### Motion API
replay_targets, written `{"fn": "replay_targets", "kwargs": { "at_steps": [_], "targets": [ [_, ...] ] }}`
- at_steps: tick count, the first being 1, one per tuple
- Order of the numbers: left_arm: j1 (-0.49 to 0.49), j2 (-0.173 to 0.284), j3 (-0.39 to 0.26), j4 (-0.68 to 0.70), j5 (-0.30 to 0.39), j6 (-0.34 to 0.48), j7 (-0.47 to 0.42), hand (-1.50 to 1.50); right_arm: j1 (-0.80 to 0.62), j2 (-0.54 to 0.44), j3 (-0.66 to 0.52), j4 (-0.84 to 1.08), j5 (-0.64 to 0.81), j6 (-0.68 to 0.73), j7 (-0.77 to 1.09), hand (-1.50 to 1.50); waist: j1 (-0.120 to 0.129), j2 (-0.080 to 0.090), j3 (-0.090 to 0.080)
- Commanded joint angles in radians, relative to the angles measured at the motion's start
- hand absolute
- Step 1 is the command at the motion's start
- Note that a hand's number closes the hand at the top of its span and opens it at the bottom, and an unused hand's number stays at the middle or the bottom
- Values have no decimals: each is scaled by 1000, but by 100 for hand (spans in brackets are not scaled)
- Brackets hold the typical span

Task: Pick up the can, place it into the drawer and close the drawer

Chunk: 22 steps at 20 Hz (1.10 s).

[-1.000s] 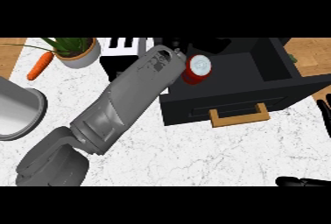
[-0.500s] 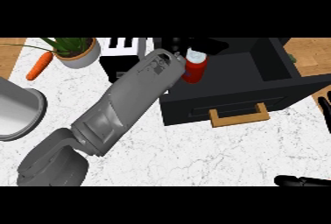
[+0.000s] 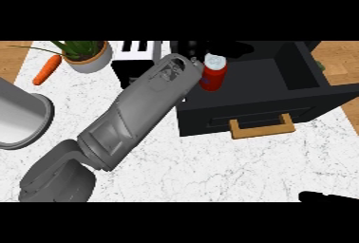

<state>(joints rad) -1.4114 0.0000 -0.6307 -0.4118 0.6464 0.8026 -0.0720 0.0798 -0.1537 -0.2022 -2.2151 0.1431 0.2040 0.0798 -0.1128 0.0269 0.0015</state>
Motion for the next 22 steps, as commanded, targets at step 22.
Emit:
{"fn": "replay_targets", "kwargs": {
  "at_steps": [22],
  "targets": [
    [-35,50,32,-87,33,12,38,-150,-165,-82,343,406,897,-215,-75,-150,127,-28,-1]
  ]
}}
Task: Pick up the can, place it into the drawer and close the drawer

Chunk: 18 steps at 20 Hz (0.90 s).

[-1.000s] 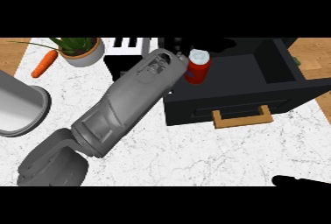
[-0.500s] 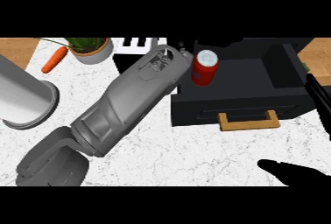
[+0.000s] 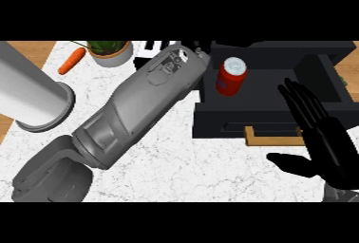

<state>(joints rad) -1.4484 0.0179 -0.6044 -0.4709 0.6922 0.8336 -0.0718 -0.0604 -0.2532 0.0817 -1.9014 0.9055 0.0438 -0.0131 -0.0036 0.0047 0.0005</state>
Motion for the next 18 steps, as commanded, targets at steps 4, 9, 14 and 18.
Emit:
{"fn": "replay_targets", "kwargs": {
  "at_steps": [4,9,14,18],
  "targets": [
    [38,91,3,-104,-45,-11,98,-150,-85,71,10,273,125,-170,-25,-150,24,-7,0],
    [63,138,-31,-210,-97,21,192,-150,-170,122,-1,480,180,-297,-51,-150,35,-10,0],
    [137,262,-22,-333,-95,-53,232,-150,-274,118,-58,664,200,-358,-64,-150,54,-9,0],
    [171,284,-37,-426,-119,-14,281,-150,-368,102,-100,810,213,-404,-89,-150,60,-6,1]
  ]
}}
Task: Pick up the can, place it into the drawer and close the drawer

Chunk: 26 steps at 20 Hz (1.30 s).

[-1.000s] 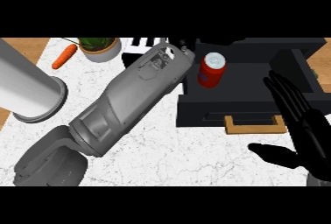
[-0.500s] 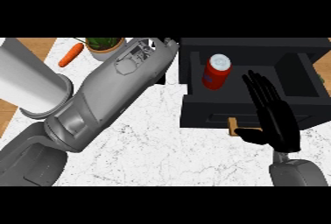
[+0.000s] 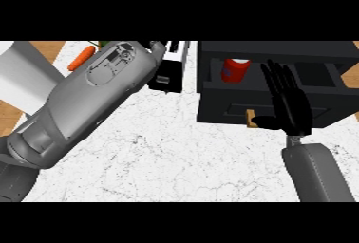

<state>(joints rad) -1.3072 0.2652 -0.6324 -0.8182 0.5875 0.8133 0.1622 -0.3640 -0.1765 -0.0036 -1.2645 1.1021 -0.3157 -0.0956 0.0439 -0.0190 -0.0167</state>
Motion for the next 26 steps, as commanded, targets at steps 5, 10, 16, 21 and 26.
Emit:
{"fn": "replay_targets", "kwargs": {
  "at_steps": [5,10,16,21,26],
  "targets": [
    [114,114,-14,-180,-27,-9,73,-150,-95,25,-38,298,69,-154,-19,-150,17,16,18],
    [136,178,-3,-247,-36,-15,133,-150,-242,25,-102,455,71,-270,-32,-150,27,21,19],
    [220,171,-16,-335,-62,10,137,-150,-418,16,-146,663,107,-344,-18,-150,30,29,19],
    [304,219,-8,-416,-74,-15,120,-150,-520,15,-185,807,115,-435,-14,-150,42,36,19],
    [353,212,1,-448,-82,-20,117,-150,-642,-7,-211,901,102,-426,-28,-150,38,42,19]
  ]
}}
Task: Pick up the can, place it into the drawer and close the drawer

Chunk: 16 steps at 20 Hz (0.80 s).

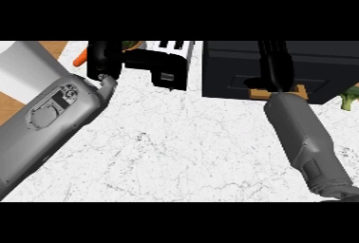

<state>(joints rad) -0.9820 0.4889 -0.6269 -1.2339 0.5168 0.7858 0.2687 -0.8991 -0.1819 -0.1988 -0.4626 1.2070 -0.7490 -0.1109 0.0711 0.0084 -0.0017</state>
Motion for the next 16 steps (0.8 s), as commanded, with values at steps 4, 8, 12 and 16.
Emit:
{"fn": "replay_targets", "kwargs": {
  "at_steps": [4,8,12,16],
  "targets": [
    [97,30,14,-88,-15,-16,-10,-150,-154,-2,-17,158,20,-12,22,-150,16,14,3],
    [131,24,9,-84,-49,-6,-38,-150,-208,-25,-43,187,-4,-3,-6,-150,10,19,4],
    [172,54,28,-153,-33,-25,-29,-150,-239,-52,-78,211,-35,24,-26,-150,32,21,4],
    [166,49,24,-152,-46,-29,-20,-150,-246,-12,-121,205,-91,17,-93,-150,26,24,6]
  ]
}}
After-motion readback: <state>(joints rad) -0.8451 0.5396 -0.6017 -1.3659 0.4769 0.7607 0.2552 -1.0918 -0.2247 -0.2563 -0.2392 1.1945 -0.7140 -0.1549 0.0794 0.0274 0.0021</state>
